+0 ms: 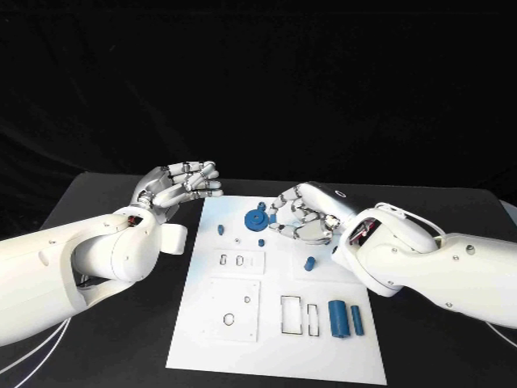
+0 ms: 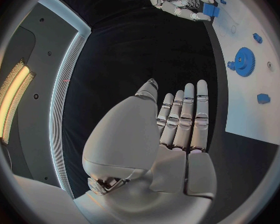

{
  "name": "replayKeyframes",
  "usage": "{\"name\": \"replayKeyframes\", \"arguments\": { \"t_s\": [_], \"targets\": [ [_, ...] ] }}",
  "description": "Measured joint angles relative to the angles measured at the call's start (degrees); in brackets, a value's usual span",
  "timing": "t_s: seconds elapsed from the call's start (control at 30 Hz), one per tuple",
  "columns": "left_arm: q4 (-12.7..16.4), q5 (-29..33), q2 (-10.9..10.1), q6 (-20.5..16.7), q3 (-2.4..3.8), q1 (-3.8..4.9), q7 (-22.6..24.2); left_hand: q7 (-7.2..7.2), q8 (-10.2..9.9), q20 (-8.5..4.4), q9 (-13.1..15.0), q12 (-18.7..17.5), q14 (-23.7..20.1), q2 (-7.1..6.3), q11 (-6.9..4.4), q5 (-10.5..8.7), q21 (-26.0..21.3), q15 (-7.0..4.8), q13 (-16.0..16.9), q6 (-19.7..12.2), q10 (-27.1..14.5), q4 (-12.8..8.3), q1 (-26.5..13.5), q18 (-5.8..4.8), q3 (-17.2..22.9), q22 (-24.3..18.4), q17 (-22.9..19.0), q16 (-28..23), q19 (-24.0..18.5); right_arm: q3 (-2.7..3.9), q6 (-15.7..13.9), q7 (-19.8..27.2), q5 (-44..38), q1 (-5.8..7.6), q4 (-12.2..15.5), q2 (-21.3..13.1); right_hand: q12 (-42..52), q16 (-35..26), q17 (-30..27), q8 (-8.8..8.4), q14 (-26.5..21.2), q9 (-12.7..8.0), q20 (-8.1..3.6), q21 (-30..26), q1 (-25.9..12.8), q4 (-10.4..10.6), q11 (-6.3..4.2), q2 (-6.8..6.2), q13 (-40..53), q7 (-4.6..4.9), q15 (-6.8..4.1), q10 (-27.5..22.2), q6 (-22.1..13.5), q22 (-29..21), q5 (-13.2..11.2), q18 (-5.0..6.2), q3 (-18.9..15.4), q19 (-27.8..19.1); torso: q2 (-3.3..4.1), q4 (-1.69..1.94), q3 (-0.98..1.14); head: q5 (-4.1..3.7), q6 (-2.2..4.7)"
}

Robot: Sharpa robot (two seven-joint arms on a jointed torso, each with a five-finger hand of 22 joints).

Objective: Assemble the parts on the task board

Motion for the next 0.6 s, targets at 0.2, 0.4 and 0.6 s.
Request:
{"name": "replayKeyframes", "arguments": {
  "t_s": [0.2,0.4,0.6],
  "targets": [
    [-0.61,0.00,0.75,0.05,-0.03,0.00,-0.04,0.00,0.00,0.00,0.00,0.00,0.00,0.00,0.00,0.00,0.00,0.00,0.00,0.00,0.00,0.00,0.00,0.00,0.00,0.00,0.05,0.00,0.00,-0.32,1.19,-3.01,-1.88,-1.65,-2.06,5.45,-0.22,0.00,-0.01,0.00,0.00,0.00,0.00,0.00,0.00,0.00,0.00,0.00,0.00,-0.01,0.00,0.00,0.01,0.00,-0.02,0.00,0.00,0.00,-0.33,0.16,-0.21,0.85,-0.64],
    [-0.79,0.00,0.97,0.10,-0.06,0.00,-0.07,0.00,0.00,0.00,0.01,0.00,0.00,0.00,0.00,0.00,0.00,0.00,0.00,0.00,0.00,0.00,0.00,0.00,0.00,0.00,0.05,0.00,0.00,-0.52,2.44,-5.07,-3.89,-3.45,-3.99,8.42,-0.22,0.00,-0.01,0.00,0.00,0.00,0.00,0.00,0.00,0.00,0.00,0.00,-0.01,-0.03,0.00,0.00,0.01,-0.01,-0.03,0.00,0.00,0.00,-0.49,0.23,-0.31,1.52,-1.13],
    [-0.83,0.00,1.03,0.14,-0.08,0.00,-0.08,0.00,0.00,0.00,0.01,0.00,0.00,0.00,0.00,0.00,0.00,0.00,0.00,0.00,0.00,0.00,0.00,0.00,0.00,0.00,0.04,0.00,0.00,-0.64,3.67,-6.68,-5.81,-4.83,-5.17,9.94,-0.22,0.00,-0.01,0.00,0.00,0.00,0.01,0.00,0.00,-0.17,0.00,-0.01,-0.01,-0.04,0.00,0.00,0.02,0.01,-0.14,0.00,0.17,0.00,-0.44,0.09,-0.24,2.15,-1.42]
  ]
}}
